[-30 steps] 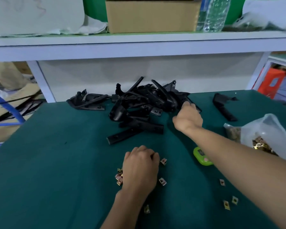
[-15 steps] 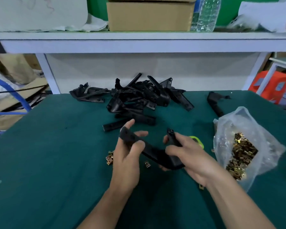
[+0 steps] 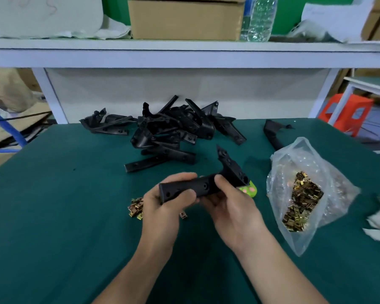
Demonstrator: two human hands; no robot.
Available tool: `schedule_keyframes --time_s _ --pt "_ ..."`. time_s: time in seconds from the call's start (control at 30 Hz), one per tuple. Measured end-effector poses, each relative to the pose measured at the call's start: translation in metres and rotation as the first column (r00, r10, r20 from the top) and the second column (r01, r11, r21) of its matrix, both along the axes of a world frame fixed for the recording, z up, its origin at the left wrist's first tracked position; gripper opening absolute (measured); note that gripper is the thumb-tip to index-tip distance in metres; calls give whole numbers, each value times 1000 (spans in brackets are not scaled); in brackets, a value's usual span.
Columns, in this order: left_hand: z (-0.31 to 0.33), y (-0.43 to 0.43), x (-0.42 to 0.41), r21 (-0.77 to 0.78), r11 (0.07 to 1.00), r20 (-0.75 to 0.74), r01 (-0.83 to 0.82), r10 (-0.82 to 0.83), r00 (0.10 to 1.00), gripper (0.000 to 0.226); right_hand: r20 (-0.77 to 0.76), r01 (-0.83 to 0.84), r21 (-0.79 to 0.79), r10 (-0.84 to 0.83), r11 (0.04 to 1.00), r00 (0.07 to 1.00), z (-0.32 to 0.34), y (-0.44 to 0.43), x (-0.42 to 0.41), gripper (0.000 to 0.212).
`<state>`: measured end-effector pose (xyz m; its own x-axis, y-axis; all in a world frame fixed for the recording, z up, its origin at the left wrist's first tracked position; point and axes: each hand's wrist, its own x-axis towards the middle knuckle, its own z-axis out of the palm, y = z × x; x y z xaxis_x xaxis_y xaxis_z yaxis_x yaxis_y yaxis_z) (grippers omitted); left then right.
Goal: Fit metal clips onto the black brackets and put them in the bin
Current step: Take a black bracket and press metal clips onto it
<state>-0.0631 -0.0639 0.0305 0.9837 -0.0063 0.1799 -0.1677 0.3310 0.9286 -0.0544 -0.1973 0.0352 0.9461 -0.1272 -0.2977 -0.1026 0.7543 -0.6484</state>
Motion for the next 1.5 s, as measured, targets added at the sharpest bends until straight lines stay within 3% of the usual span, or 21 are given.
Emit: schedule_keyframes --time_s 0.07,0.13,0.2,0.27,0.33,0.4,0.43,0.5,0.57,0.63,0.67,0.73,0.83,0.97,1.13,1.27,1.4,1.5 --pt "2 0 -8 296 955 177 16 -72 982 39 -52 17 19 -16 1000 999 2 -4 0 30" --pt "2 1 -15 614 783 403 -98 -204 892 48 -103 -55 8 56 998 993 7 -8 0 42" --pt "-2 4 -17 749 645 475 -150 -366 800 52 -88 -159 -85 152 984 984 12 -15 -1 40" --pt "-3 5 -16 763 636 466 -114 -419 779 44 -48 -188 -358 183 915 982 11 -27 -2 37" --pt "-4 6 -13 726 646 551 -235 -343 761 29 -33 -159 -610 175 776 984 9 -35 -2 36" --pt "-9 8 -2 674 604 630 -425 -170 758 15 -31 -125 -726 149 676 988 8 -41 -1 29" --pt "-11 11 6 672 569 603 -473 -50 796 13 -30 -125 -754 156 645 987 9 -43 -1 25" --pt "-17 20 22 737 521 412 -431 160 897 18 -28 -134 -828 198 545 980 10 -46 0 20" --pt "-23 31 33 811 485 261 -329 203 944 25 -5 -60 -957 189 284 982 8 -48 -2 13" --pt "-24 37 39 849 455 228 -269 143 963 24 24 46 -993 196 -113 980 4 -49 -5 4" --pt "-25 37 40 869 434 222 -239 91 971 21 4 62 -964 220 -258 975 2 -48 -8 12" --pt "-27 37 41 916 353 207 -190 -11 978 12 -89 10 -919 232 -395 969 -2 -43 -10 15" --pt "-31 36 41 954 259 182 -151 -99 978 11 -203 -94 -911 237 -402 950 -6 -41 -11 16" --pt "-33 35 39 923 362 154 -129 -41 987 11 -188 -76 -920 263 -385 946 -8 -39 -11 19" --pt "-32 26 35 885 442 154 -149 23 988 41 -180 -81 -934 266 -347 947 -8 -39 -11 23" --pt "-33 25 37 850 502 150 -157 54 987 36 -193 -85 -926 266 -369 945 -5 -42 -10 20" --pt "-36 26 36 878 451 170 -163 25 985 30 -305 -171 -885 262 -432 916 8 -48 -15 20" --pt "-37 21 34 889 408 210 -210 45 977 27 -322 -223 -857 145 -465 936 22 -54 -20 18"
